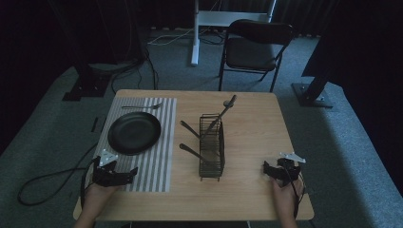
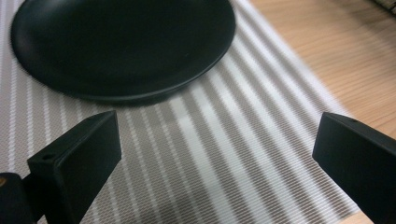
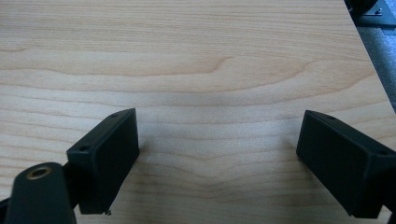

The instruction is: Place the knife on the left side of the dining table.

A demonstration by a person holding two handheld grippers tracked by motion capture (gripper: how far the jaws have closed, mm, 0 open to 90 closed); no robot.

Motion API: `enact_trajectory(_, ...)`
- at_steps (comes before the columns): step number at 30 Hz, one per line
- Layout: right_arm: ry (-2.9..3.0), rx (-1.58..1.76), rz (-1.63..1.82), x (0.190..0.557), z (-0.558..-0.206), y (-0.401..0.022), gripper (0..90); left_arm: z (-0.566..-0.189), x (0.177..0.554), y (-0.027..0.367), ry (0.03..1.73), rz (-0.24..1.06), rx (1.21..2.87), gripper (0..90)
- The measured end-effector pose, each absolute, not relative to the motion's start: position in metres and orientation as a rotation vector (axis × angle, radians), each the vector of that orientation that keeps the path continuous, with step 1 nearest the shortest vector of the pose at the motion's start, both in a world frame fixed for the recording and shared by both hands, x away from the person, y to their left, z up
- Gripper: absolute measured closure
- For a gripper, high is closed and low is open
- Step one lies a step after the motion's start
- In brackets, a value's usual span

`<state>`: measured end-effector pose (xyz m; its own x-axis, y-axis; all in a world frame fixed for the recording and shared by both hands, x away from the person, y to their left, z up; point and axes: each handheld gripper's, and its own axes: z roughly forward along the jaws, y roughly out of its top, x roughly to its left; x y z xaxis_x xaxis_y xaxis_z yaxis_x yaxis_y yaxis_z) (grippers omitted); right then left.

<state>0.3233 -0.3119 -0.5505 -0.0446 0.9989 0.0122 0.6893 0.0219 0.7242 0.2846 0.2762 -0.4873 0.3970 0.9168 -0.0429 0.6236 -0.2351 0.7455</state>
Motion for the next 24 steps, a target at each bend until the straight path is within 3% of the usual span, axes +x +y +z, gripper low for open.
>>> enact_trajectory(24, 1.788, 1.716, 0.778, 0.323, -0.551, -0.312, 12.1, -0.443, 0.310, 0.240, 1.141, 0.540, 1.998, 1.5)
